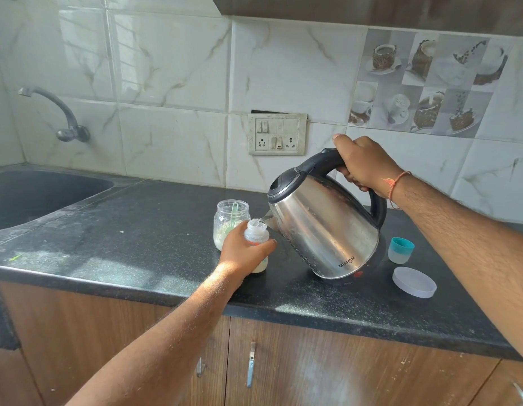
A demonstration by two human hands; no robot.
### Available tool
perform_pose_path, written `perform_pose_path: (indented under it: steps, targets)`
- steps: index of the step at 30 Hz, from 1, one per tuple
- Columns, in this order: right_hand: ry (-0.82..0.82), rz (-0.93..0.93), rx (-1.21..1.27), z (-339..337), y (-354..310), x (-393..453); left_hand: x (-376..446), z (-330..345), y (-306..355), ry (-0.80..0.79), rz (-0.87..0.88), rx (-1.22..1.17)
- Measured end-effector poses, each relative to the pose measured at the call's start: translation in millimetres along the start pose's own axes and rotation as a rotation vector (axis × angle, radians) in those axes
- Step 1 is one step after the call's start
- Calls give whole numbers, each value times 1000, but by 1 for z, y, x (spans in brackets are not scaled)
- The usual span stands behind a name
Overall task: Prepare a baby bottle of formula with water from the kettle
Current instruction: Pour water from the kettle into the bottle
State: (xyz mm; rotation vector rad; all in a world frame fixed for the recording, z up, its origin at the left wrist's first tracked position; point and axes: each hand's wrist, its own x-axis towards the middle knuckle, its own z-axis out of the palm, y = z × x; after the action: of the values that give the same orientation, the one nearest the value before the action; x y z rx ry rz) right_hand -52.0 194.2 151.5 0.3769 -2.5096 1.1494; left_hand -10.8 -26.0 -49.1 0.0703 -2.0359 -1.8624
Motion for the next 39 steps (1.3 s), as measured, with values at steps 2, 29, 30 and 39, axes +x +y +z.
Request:
perform_pose_path:
  steps: [2, 29, 30, 39]
  targets:
    - [2, -1, -2, 0, 0, 0, 0, 0, -1, 2, 4, -3]
    - [4, -19, -22, 2, -2, -1, 2, 0, -1, 16, -2, 15]
    - [5, -19, -22, 2, -2, -1, 2, 0, -2, 19, -3, 17]
    - [0, -19, -29, 2, -4, -1, 1, 0, -1, 22, -7, 15]
